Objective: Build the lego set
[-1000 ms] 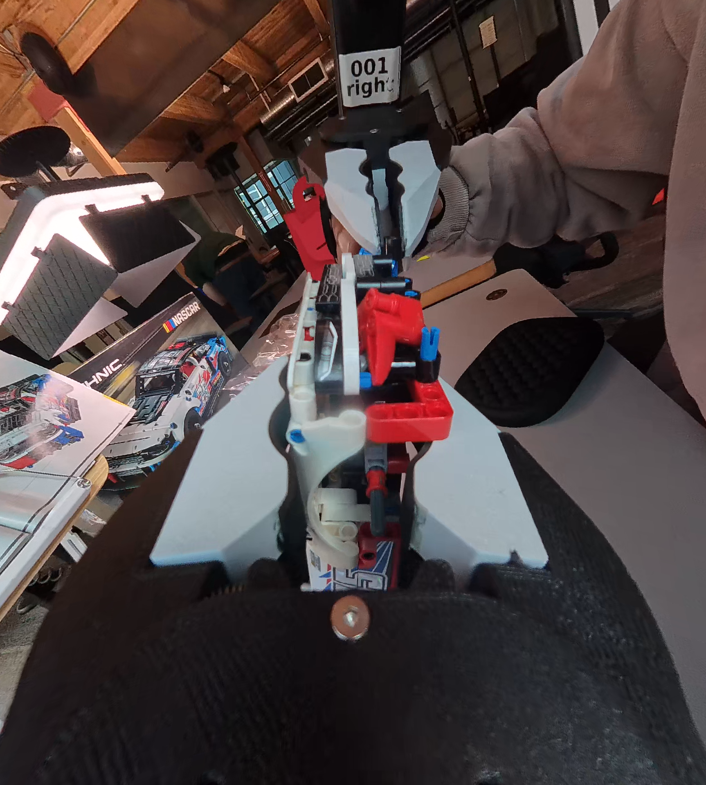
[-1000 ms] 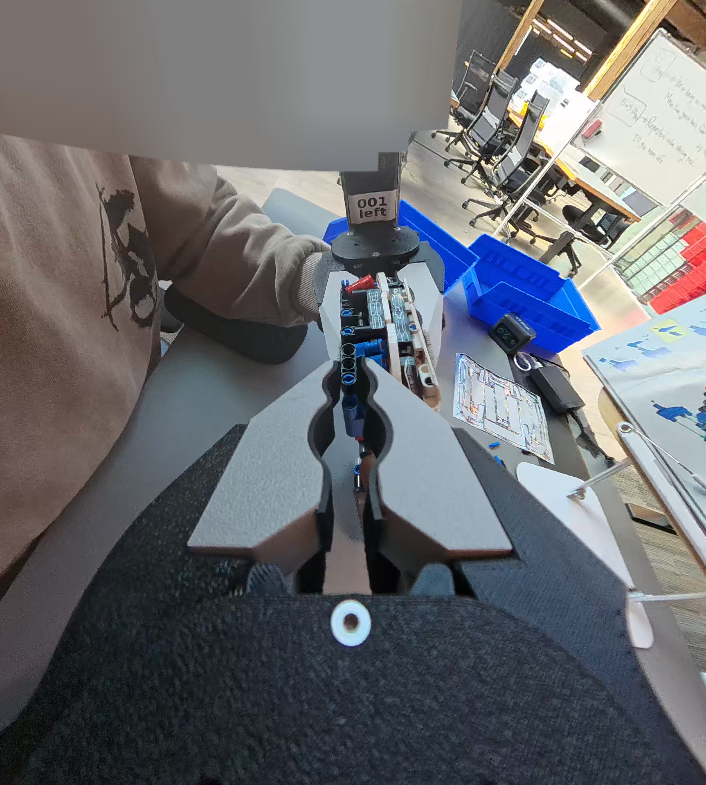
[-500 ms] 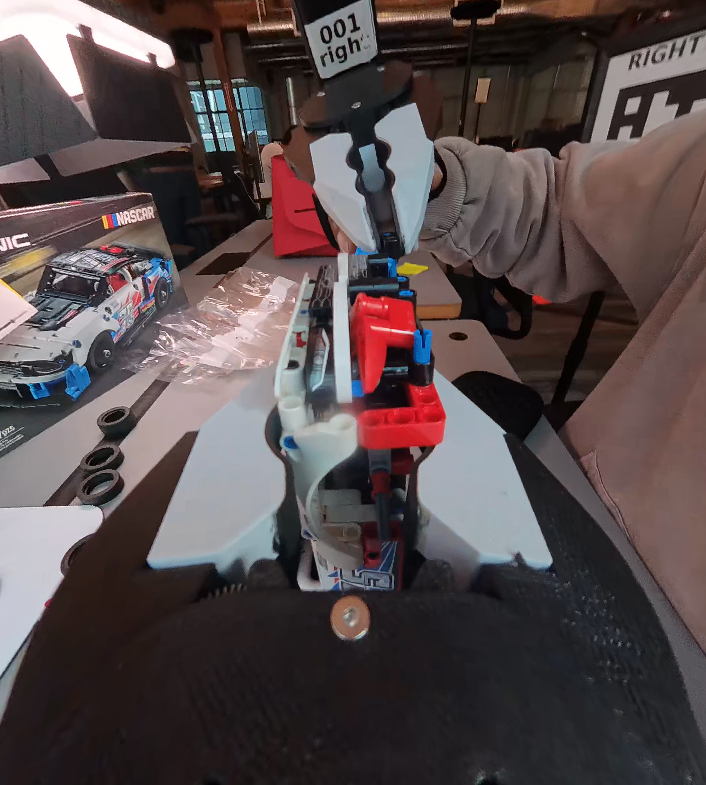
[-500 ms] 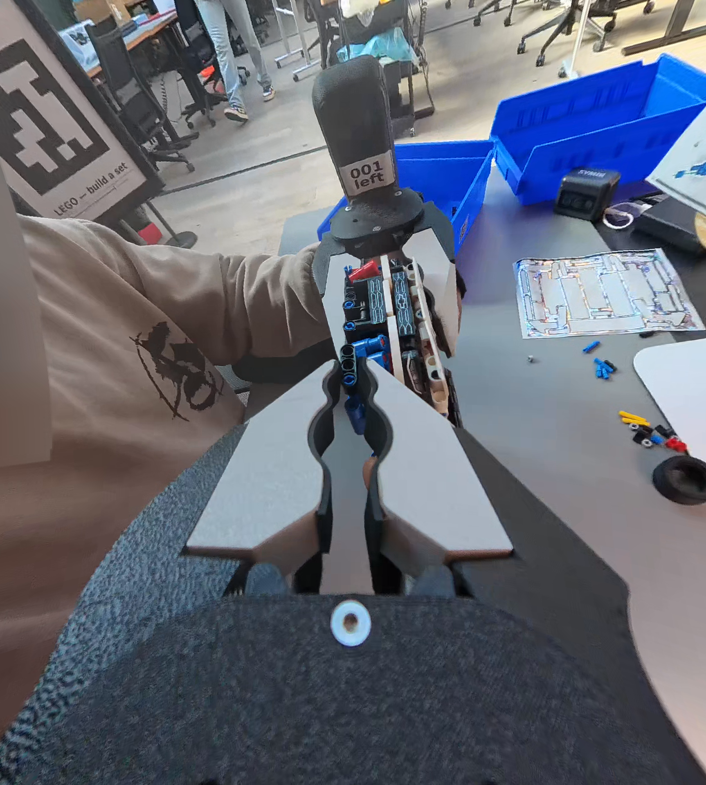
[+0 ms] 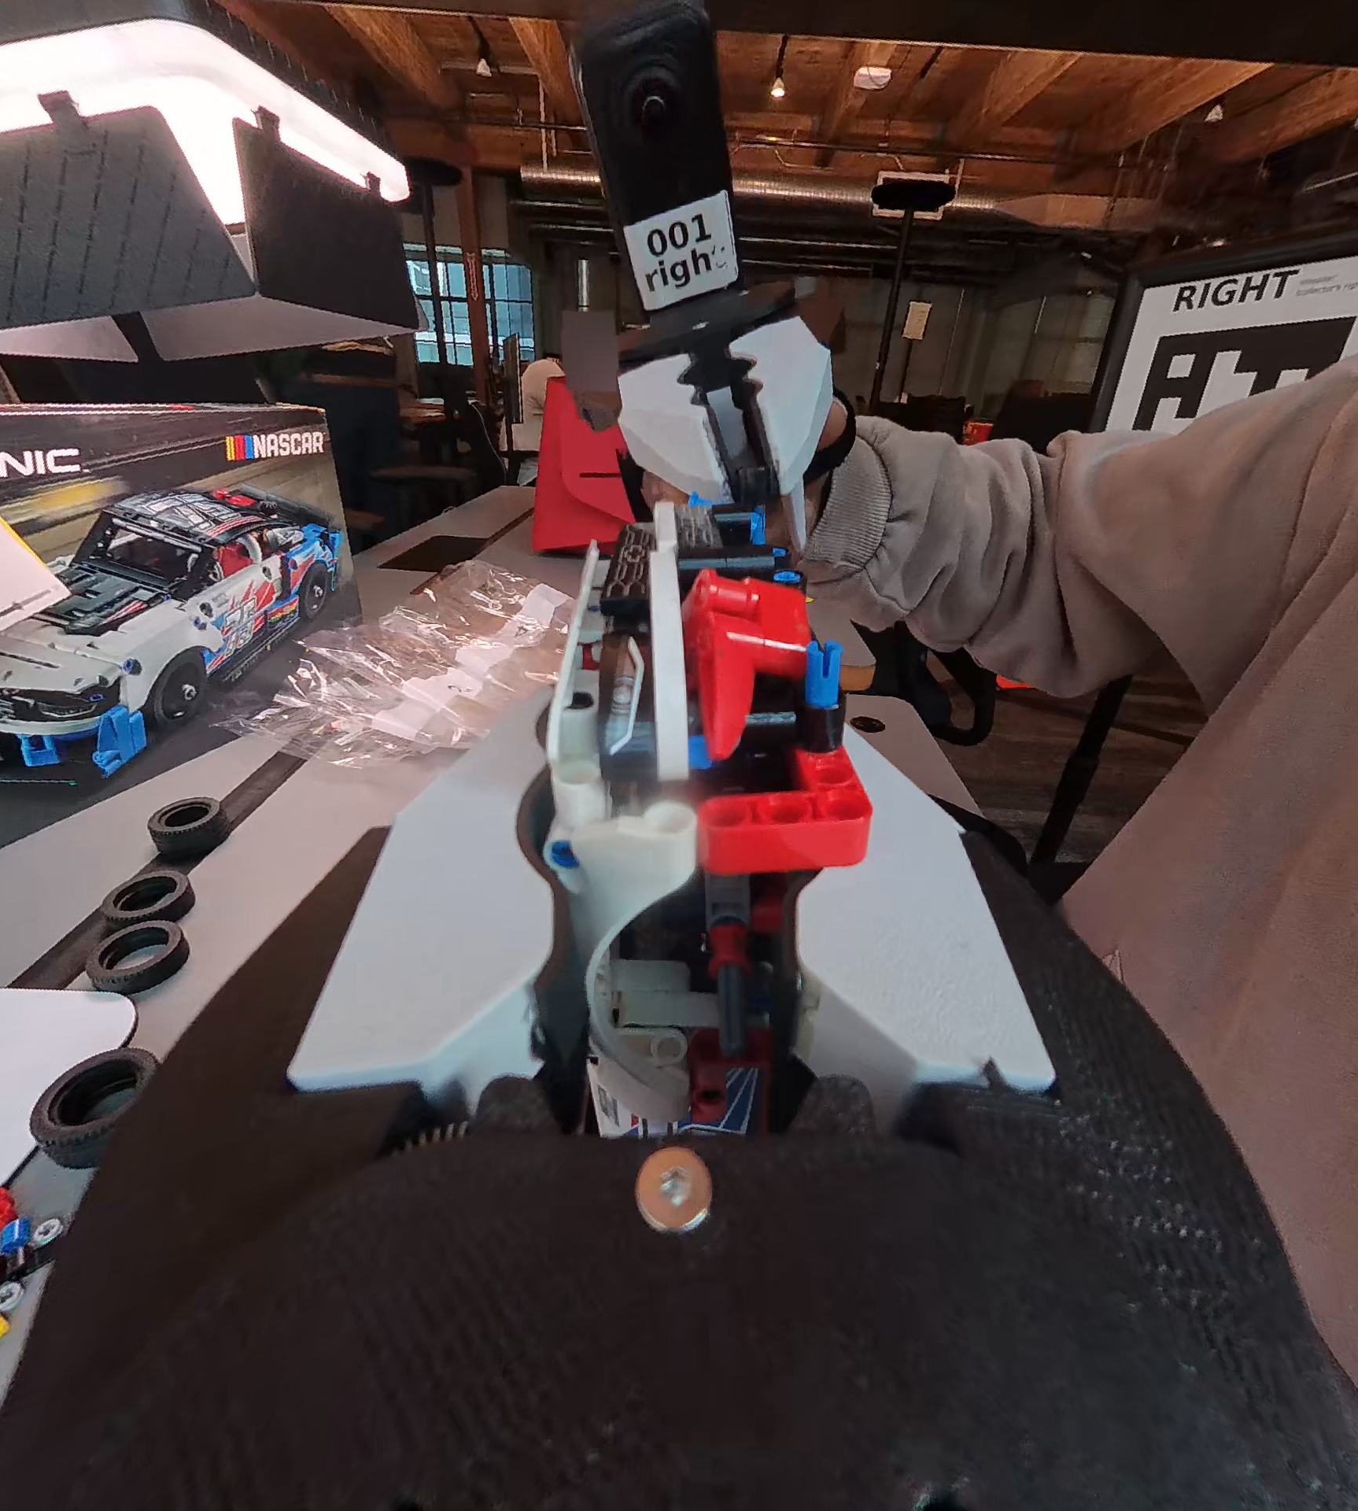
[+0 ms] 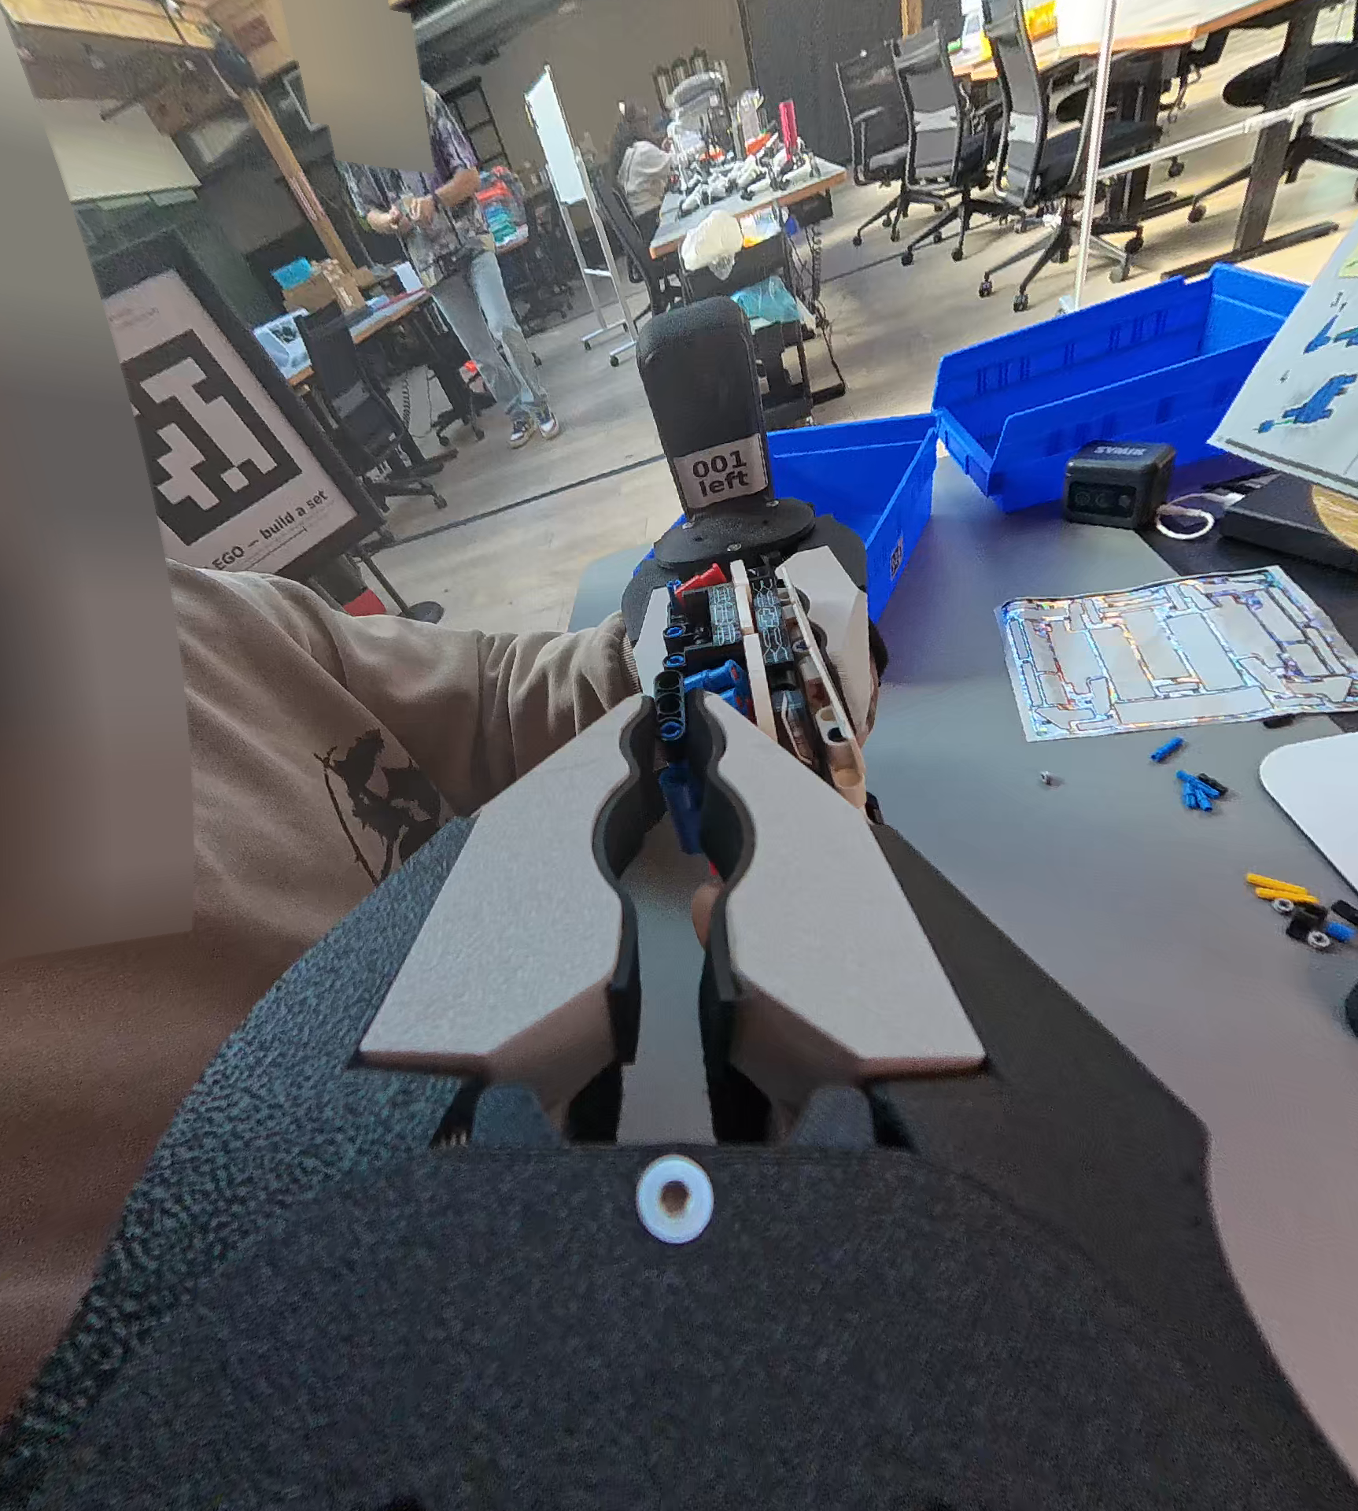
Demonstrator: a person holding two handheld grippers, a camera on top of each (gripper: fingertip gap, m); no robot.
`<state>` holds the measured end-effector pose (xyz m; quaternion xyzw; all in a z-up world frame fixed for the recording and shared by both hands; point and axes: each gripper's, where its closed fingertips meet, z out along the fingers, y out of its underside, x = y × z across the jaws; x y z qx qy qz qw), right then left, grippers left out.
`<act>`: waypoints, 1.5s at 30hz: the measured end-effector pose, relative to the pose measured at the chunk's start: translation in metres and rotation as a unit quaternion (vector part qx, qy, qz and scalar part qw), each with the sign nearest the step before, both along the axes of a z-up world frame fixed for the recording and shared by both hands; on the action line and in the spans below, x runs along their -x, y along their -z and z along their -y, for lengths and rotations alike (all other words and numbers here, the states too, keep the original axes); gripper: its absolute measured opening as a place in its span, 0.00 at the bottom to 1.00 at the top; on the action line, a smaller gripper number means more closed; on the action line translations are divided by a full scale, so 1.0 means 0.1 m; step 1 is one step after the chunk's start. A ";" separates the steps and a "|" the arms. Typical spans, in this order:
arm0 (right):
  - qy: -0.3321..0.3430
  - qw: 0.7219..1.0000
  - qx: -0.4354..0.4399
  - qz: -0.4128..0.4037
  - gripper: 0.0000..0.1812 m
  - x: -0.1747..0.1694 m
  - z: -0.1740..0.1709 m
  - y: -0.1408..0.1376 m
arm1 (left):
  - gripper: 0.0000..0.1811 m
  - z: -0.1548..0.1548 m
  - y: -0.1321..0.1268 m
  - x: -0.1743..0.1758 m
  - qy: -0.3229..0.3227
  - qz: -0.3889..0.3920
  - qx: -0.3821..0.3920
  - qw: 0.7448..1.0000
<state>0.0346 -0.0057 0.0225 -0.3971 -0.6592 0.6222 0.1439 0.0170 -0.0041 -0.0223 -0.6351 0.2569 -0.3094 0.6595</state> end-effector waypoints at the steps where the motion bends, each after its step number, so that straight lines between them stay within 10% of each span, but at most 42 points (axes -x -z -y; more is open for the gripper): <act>1: -0.001 1.000 0.008 -0.009 0.02 -0.01 0.00 -0.01 | 0.29 0.00 0.00 -0.01 -0.001 -0.001 0.000 1.000; 10: 0.010 0.996 0.083 -0.020 0.02 0.02 -0.07 -0.02 | 0.29 -0.04 0.01 -0.02 -0.007 0.006 0.011 1.000; 21: -0.085 0.931 -0.331 0.129 0.02 -0.22 0.02 0.10 | 0.29 -0.02 0.03 -0.18 0.004 -0.021 0.011 1.000; 25: -0.091 0.989 -0.094 0.076 0.02 -0.16 0.18 -0.48 | 0.28 -0.01 0.03 -0.21 0.001 -0.025 0.009 1.000; 45: 0.030 0.999 -0.028 0.004 0.02 -0.44 -0.19 -0.10 | 0.30 -0.01 0.02 -0.16 -0.018 -0.034 -0.009 0.999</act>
